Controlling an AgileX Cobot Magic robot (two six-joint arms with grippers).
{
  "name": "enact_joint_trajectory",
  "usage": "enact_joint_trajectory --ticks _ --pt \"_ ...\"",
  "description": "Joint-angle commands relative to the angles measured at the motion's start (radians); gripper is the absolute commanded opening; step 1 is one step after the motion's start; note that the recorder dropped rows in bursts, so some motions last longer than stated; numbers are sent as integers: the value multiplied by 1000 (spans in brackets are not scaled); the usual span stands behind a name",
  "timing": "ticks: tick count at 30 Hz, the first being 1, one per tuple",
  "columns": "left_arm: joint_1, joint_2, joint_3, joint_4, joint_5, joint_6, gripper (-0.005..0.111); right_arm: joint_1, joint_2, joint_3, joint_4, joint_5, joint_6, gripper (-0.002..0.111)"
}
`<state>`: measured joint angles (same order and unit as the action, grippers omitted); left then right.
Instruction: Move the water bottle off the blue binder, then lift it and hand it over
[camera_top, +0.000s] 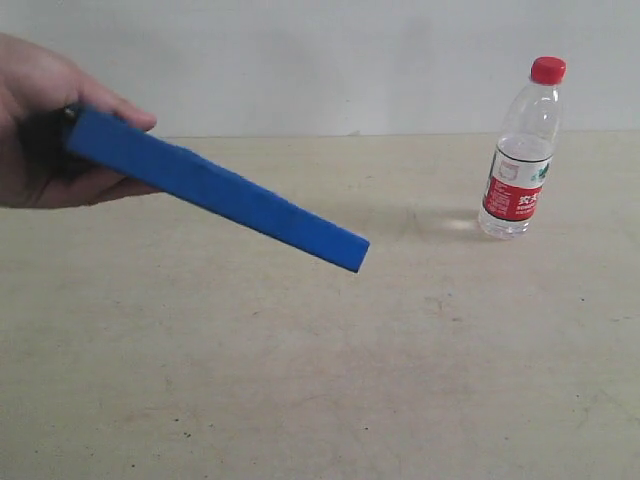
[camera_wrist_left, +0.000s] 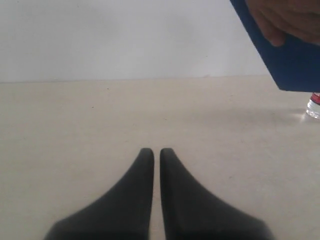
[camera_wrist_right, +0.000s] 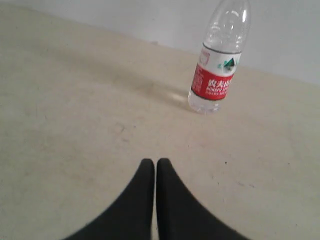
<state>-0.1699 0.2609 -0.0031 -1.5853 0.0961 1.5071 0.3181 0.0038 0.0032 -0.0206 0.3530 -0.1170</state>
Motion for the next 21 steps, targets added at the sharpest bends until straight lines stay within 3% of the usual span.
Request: enact_joint_trajectory --ticks 1,3,7,10,15,18,21 --pt "-2 2 3 3 6 -8 4 0 -4 -3 -18 36 -23 0" --pt "-2 2 3 3 6 -8 4 -19 -4 -3 -15 36 -23 0" --pt "-2 -3 3 3 6 -8 4 -197 -4 -3 188 21 -26 0" --pt "-2 -3 3 3 6 -8 4 -269 -4 -3 236 27 -84 0" --pt "-2 -3 3 3 6 -8 4 -258 -4 -3 53 118 -289 0" --pt "-2 -3 3 3 6 -8 4 -246 -4 -13 49 173 -266 0" --pt "-2 -3 3 3 6 -8 4 -239 -4 -17 49 120 -209 0"
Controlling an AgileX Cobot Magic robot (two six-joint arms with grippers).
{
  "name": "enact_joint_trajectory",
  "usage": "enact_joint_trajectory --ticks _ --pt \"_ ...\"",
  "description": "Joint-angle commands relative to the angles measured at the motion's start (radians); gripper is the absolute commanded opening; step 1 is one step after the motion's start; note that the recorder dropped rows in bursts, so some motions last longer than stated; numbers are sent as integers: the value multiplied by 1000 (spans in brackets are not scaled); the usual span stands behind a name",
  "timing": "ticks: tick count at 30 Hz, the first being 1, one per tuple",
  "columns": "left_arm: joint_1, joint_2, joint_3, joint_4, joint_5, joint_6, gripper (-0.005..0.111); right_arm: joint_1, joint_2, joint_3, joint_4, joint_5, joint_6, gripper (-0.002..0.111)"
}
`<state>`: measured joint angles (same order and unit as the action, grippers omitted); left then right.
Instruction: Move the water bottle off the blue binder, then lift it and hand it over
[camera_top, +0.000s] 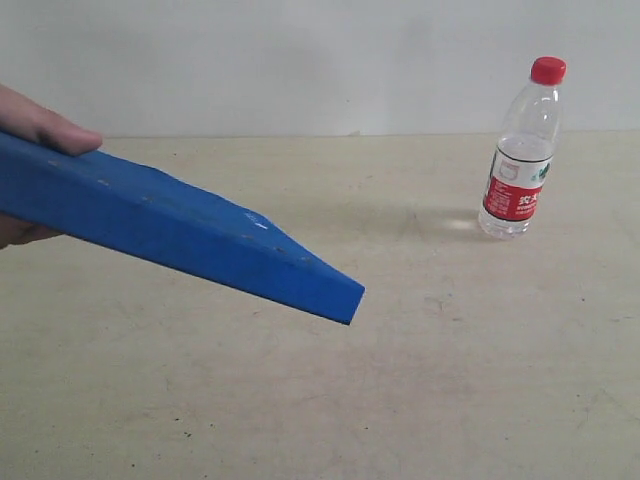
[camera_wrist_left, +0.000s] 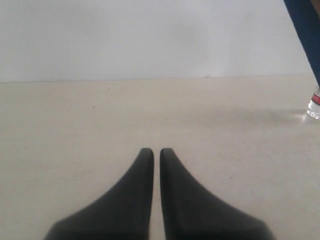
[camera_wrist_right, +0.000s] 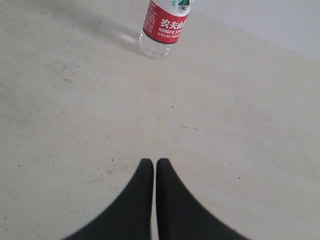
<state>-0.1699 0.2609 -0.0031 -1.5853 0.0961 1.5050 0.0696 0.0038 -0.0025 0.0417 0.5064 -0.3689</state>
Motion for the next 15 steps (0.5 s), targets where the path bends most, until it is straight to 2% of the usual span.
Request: enact_joint_trajectory --ticks 1,4,15 --pt "-2 -3 3 3 6 -6 4 10 -4 -11 -14 -62 71 0" --pt "-2 -3 3 3 6 -6 4 10 -4 -11 -14 -130 121 0" --pt "-2 -3 3 3 6 -6 4 10 -4 -9 83 -113 136 0"
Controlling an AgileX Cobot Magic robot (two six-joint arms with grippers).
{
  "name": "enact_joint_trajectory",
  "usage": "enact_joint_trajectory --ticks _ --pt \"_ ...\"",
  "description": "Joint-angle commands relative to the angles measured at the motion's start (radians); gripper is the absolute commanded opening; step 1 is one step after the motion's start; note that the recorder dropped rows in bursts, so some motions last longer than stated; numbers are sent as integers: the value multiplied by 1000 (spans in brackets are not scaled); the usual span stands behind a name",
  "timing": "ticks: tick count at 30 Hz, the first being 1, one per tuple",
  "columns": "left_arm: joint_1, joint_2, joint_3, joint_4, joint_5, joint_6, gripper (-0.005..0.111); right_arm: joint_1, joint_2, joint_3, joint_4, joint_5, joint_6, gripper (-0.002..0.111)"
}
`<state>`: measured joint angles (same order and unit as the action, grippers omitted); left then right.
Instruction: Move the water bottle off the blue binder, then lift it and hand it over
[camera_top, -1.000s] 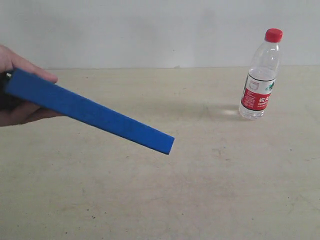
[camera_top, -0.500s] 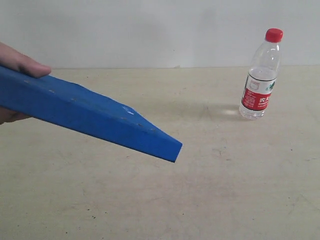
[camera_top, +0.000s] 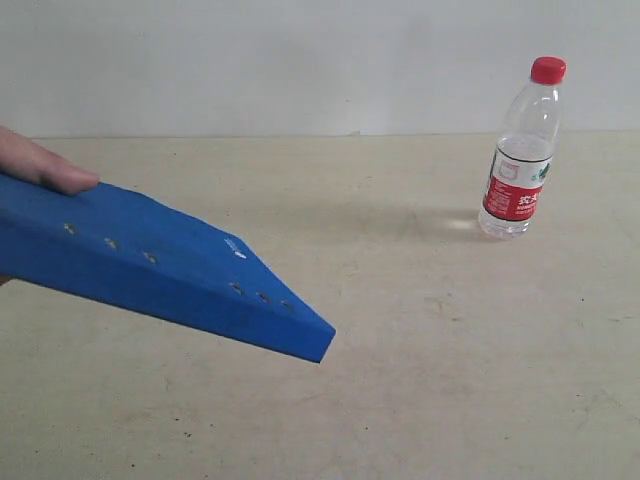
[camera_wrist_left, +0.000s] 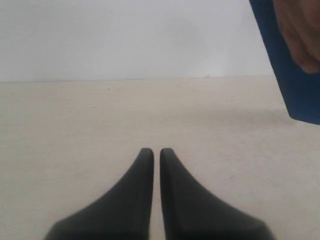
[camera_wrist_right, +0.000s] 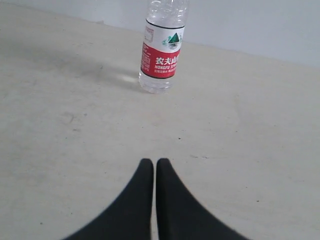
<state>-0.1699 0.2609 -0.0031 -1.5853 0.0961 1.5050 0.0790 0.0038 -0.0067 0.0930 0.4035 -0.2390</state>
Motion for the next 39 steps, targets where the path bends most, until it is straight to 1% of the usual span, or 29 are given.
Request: enact_joint_trajectory --ticks 1,7,39 --pt "-2 -3 3 3 6 -6 4 0 -4 -5 32 -10 6 0" --pt "-2 -3 3 3 6 -6 4 0 -4 7 50 -65 6 0" --pt "-2 -2 3 3 8 -6 4 0 -4 7 55 -60 29 0"
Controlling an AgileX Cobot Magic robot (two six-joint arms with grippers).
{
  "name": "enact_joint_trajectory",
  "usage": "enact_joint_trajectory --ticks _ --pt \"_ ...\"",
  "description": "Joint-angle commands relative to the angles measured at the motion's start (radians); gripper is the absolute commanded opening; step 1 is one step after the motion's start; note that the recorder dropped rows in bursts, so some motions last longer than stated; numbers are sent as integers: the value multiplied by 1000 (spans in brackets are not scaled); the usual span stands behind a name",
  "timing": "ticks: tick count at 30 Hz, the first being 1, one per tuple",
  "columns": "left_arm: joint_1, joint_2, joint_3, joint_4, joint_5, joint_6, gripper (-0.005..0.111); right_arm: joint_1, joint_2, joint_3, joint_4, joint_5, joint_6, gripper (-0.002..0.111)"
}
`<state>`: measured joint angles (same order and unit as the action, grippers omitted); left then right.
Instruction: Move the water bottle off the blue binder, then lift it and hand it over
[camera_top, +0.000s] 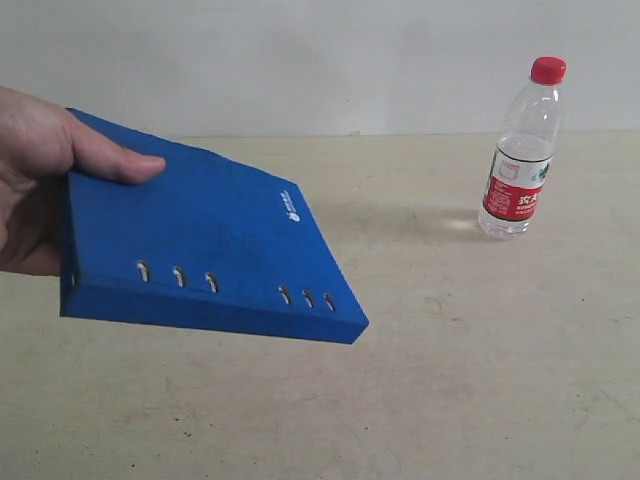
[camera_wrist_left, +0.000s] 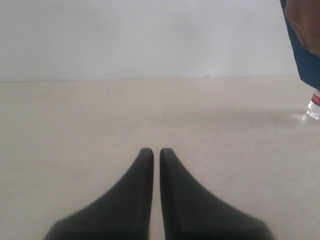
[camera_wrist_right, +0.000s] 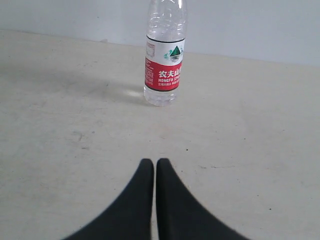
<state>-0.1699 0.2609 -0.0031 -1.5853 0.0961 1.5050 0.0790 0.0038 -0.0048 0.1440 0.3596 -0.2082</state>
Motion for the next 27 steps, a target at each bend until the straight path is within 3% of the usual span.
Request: enact_joint_trajectory --ticks 1,13,16,18,19,20,22,23,26,27 --pt "-2 -2 3 3 8 -6 4 0 -4 5 4 -16 -2 0" --pt "-2 -2 3 0 3 -10 4 0 -4 5 4 -18 1 0" --pt "-2 -3 -5 -157 93 -47 4 0 -4 5 4 -18 1 0" --pt "-2 -17 -66 -114 119 -57 4 0 -4 5 4 -18 1 0" --pt "-2 -30 -104 81 106 -140 4 0 -4 5 4 -18 1 0" --pt "-2 -45 -141 284 79 -330 4 0 -4 5 4 -18 1 0" --pt "-2 -87 -192 942 33 -903 4 0 -4 5 4 -18 1 0" --pt "-2 -101 -199 1093 33 -1095 4 0 -4 5 4 -18 1 0" --pt "-2 -152 -189 1342 99 -1518 4 0 -4 5 4 -18 1 0" --pt "-2 -167 -182 1364 121 -1552 4 0 -4 5 4 -18 1 0"
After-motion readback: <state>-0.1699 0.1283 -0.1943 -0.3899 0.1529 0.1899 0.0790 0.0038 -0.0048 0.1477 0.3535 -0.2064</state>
